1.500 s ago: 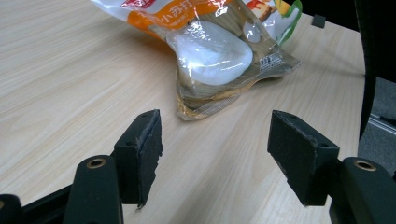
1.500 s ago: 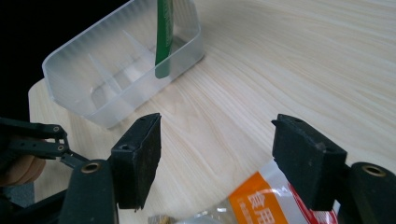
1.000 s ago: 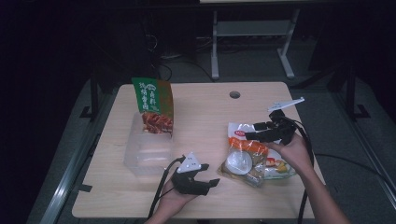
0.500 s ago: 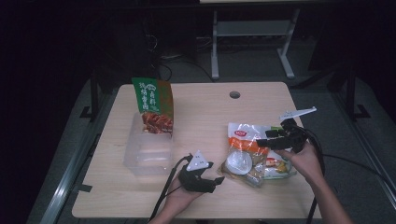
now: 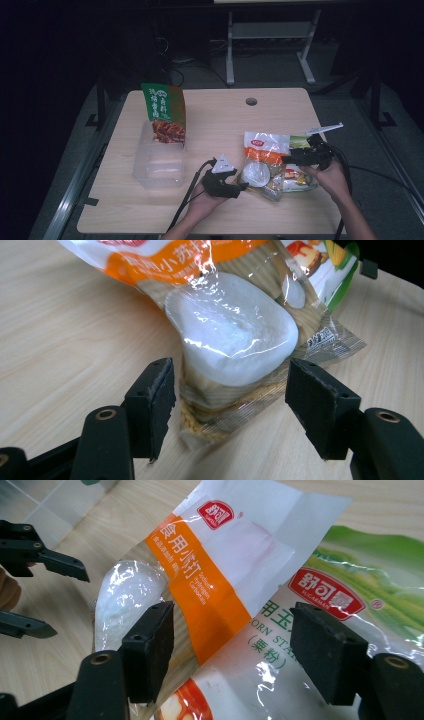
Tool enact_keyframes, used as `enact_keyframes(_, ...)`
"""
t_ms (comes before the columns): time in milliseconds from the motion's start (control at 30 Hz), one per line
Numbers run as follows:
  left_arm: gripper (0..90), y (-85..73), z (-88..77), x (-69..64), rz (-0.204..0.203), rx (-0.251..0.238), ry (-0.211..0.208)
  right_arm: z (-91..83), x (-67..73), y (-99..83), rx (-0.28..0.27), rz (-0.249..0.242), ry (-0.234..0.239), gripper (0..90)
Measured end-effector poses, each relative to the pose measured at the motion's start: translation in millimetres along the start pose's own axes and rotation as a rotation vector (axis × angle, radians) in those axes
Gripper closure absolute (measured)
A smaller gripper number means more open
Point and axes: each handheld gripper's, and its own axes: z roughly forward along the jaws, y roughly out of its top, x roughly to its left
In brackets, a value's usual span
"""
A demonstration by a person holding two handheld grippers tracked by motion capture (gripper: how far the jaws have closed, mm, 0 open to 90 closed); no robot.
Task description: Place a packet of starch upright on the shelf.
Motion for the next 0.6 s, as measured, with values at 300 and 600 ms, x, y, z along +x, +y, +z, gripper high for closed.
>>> enact_keyframes(300,33.7,8.8,14.8,1.5,-0.034,-0.006,-0.017,12.9,-1.0,0.8,0.015,-0.008,0.071,52.9)
enact_keyframes(600,34.4,8.3,17.7,3.1,-0.043,0.015,-0.011,14.6,3.2,1.6,0.014,-0.034,0.089,81.7)
